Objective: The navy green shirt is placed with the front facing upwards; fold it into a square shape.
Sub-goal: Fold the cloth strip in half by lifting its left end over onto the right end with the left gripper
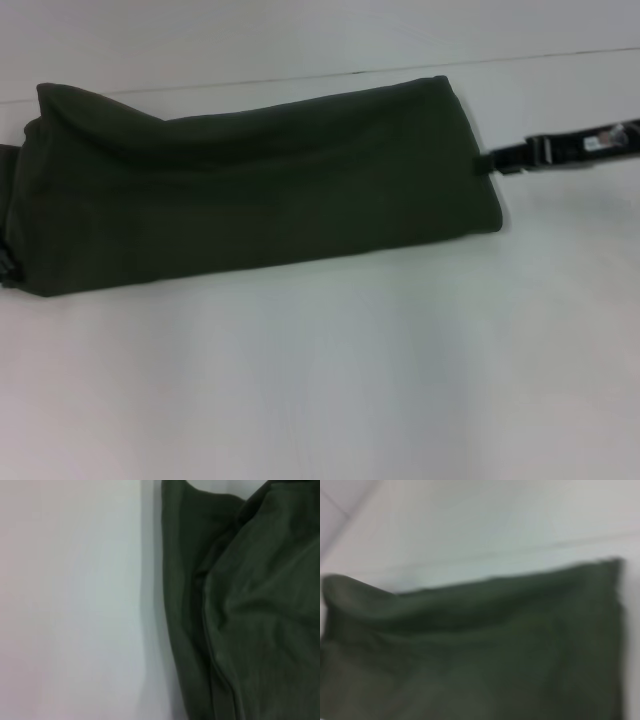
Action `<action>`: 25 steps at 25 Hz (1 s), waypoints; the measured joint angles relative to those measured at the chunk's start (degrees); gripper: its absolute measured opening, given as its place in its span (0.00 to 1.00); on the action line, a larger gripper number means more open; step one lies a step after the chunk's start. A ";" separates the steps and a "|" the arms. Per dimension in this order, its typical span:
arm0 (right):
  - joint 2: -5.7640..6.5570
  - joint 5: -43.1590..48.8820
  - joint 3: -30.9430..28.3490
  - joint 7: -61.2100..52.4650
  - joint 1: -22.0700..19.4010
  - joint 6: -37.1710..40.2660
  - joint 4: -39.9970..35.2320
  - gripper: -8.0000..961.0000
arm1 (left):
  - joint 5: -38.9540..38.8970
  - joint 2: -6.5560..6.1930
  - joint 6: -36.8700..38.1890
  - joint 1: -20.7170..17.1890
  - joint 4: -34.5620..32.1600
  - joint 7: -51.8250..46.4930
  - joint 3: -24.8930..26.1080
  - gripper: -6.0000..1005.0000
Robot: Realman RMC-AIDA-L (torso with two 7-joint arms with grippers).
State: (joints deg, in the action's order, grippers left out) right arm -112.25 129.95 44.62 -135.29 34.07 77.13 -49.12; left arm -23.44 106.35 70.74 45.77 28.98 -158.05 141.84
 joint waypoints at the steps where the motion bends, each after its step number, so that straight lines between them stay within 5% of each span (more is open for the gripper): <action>1: 0.36 1.78 -0.03 -1.41 0.03 0.09 0.19 0.60 | -0.14 0.00 0.25 -0.10 0.37 0.03 0.01 0.13; 7: 4.17 8.25 0.00 -7.72 1.99 0.36 7.21 0.60 | -0.17 0.15 1.00 0.38 1.45 0.58 -0.31 0.05; 9: 4.52 8.47 0.21 -7.70 2.90 -0.14 9.68 0.60 | -0.05 0.20 1.19 0.89 1.51 0.66 -0.47 0.05; 16: 2.71 9.62 0.04 -7.29 3.99 -5.66 11.56 0.60 | 0.10 0.33 1.13 2.09 1.61 1.17 -0.51 0.05; 25: 2.04 7.85 -0.33 -7.41 5.53 -9.42 13.73 0.60 | 0.16 0.35 0.76 2.30 1.67 1.17 -0.51 0.05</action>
State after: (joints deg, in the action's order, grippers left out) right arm -110.21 137.79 44.30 -142.69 39.60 67.71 -35.39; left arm -23.28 106.70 71.50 48.07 30.65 -156.88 141.33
